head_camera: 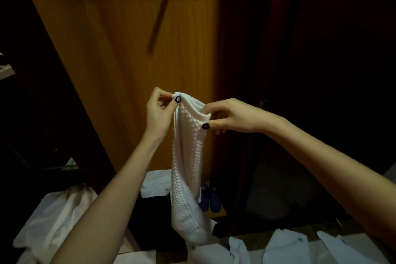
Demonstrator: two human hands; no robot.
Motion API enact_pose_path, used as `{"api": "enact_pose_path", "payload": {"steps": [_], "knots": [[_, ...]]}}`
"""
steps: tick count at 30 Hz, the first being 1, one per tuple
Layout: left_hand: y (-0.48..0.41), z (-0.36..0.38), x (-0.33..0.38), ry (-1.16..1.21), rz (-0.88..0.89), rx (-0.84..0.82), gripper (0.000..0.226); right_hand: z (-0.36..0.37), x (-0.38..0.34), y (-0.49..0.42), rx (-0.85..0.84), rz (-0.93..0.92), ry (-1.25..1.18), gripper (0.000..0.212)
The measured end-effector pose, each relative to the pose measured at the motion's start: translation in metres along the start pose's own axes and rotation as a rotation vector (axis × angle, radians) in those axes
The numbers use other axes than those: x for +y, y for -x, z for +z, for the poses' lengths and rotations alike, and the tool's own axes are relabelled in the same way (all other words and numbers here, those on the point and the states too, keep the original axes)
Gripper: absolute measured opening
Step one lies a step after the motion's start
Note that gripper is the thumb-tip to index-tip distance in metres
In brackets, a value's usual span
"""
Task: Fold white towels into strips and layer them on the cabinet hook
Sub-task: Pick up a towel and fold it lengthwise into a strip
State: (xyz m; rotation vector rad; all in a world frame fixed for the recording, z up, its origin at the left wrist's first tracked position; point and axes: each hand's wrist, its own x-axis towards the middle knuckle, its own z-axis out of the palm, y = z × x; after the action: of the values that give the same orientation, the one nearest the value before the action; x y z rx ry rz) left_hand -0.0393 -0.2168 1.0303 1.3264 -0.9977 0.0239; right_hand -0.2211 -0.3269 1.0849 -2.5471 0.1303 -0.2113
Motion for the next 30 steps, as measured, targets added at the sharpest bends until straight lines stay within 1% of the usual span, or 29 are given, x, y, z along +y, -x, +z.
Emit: {"api": "enact_pose_path", "payload": {"steps": [1,3,5,6,8,10,12,14,16,17,19,21,22,24,25,27,30], "knots": [[0.001,-0.006,-0.004,-0.01,-0.022,-0.025,0.017,0.003,0.0,-0.003,-0.01,0.003,0.026,0.006],[0.004,-0.015,-0.01,-0.031,-0.057,-0.057,0.023,0.009,0.002,-0.011,-0.004,0.009,0.159,0.023],[0.006,-0.021,-0.012,-0.033,-0.068,-0.026,0.027,0.017,0.007,-0.021,0.086,0.022,0.233,0.031],[0.007,-0.023,-0.011,-0.028,-0.064,-0.001,0.027,0.022,0.009,-0.026,0.157,0.032,0.216,0.033],[0.006,-0.027,-0.01,-0.021,-0.059,0.029,0.026,0.033,0.015,-0.035,0.305,0.068,0.09,0.033],[0.005,-0.03,-0.008,-0.038,-0.056,0.022,0.025,0.043,0.017,-0.044,0.424,0.08,-0.008,0.034],[0.003,-0.035,-0.005,-0.074,-0.027,0.028,0.023,0.046,0.014,-0.054,0.541,0.03,-0.025,0.032],[-0.004,-0.04,-0.001,-0.149,0.035,0.087,0.019,0.042,0.006,-0.068,0.661,-0.015,-0.044,0.027],[-0.014,-0.046,-0.001,-0.191,0.033,0.15,0.021,0.036,-0.007,-0.082,0.728,-0.042,-0.015,0.025],[-0.017,-0.048,0.0,-0.177,-0.009,0.163,0.027,0.035,-0.012,-0.089,0.738,-0.052,0.046,0.024],[-0.013,-0.046,-0.004,-0.147,-0.136,0.128,0.045,0.032,-0.019,-0.099,0.737,-0.057,0.196,0.02],[0.0,-0.038,-0.016,-0.204,-0.27,0.054,0.062,0.028,-0.022,-0.105,0.741,-0.034,0.23,0.018],[0.008,-0.033,-0.025,-0.237,-0.328,0.012,0.064,0.027,-0.022,-0.106,0.744,-0.013,0.202,0.018],[0.021,-0.026,-0.043,-0.265,-0.426,-0.039,0.056,0.027,-0.023,-0.105,0.753,0.03,0.119,0.019],[0.026,-0.024,-0.049,-0.252,-0.472,-0.053,0.055,0.026,-0.023,-0.103,0.76,0.036,0.078,0.022],[0.032,-0.023,-0.056,-0.165,-0.521,-0.074,0.063,0.022,-0.02,-0.096,0.741,0.023,-0.007,0.028],[0.025,-0.029,-0.056,0.161,-0.477,-0.126,0.072,0.007,-0.012,-0.08,0.632,0.021,-0.135,0.026]]}}
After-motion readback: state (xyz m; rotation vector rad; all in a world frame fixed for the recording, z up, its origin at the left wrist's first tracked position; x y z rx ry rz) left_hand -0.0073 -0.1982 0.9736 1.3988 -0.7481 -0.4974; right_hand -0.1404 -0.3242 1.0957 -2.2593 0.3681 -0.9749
